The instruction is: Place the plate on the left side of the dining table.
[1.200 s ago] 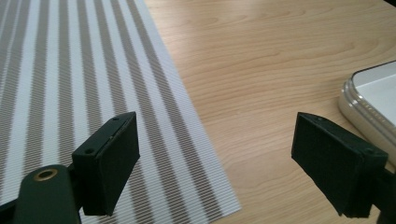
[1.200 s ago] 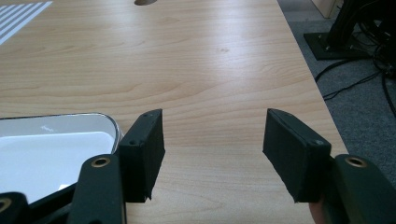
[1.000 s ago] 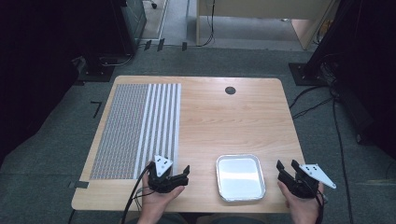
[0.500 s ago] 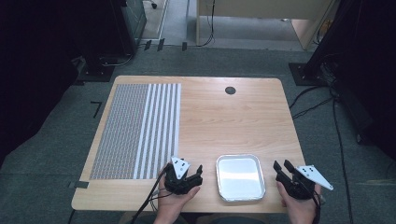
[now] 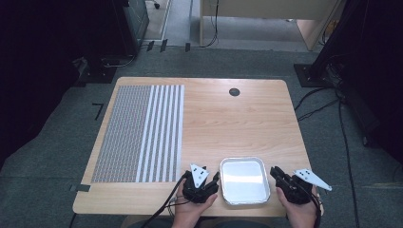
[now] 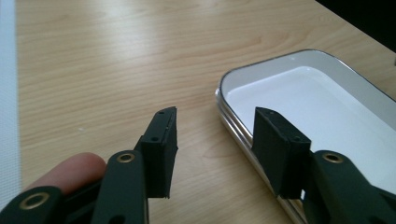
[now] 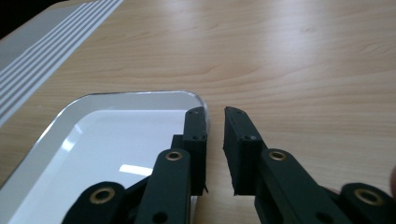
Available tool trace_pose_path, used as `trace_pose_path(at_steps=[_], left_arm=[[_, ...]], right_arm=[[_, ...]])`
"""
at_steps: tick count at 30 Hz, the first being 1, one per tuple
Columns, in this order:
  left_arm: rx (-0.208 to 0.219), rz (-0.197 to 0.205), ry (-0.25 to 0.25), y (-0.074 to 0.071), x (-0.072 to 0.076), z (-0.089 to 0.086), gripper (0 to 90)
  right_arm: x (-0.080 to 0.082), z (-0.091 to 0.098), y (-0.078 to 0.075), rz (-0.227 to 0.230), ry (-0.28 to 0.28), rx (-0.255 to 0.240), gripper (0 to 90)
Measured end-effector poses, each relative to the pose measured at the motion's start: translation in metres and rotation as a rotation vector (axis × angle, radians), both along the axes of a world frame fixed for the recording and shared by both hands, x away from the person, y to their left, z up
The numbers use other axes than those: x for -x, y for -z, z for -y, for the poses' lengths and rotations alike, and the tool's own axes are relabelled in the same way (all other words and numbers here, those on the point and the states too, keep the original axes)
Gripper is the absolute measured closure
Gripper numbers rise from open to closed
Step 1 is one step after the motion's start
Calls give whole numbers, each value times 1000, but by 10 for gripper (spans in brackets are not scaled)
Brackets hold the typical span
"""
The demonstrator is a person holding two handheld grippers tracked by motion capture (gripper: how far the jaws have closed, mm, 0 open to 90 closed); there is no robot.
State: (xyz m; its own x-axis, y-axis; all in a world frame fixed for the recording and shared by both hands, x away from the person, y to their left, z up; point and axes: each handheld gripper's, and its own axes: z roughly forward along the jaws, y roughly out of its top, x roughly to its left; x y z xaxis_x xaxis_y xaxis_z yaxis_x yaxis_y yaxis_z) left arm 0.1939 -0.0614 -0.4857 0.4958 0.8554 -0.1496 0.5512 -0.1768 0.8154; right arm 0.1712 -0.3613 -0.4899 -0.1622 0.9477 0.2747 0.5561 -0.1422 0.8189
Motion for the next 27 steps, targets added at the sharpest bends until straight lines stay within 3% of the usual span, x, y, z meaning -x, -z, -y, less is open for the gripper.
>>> trace_pose_path(at_steps=[9,10,16,21,27], left_arm=[[12,-39,55,5,5,14,628],[7,-40,66,6,6,16,641],[-16,-48,92,10,8,21,664],[-42,-48,119,15,13,26,670],[-62,-40,115,17,13,28,707]], right_arm=[[-6,-5,6,-84,-29,-38,821],[-6,-4,6,-95,-33,-65,838],[-7,-5,9,-122,-27,-87,864],[-8,-1,10,-148,-23,-136,892],[-9,4,13,-181,-28,-202,889]])
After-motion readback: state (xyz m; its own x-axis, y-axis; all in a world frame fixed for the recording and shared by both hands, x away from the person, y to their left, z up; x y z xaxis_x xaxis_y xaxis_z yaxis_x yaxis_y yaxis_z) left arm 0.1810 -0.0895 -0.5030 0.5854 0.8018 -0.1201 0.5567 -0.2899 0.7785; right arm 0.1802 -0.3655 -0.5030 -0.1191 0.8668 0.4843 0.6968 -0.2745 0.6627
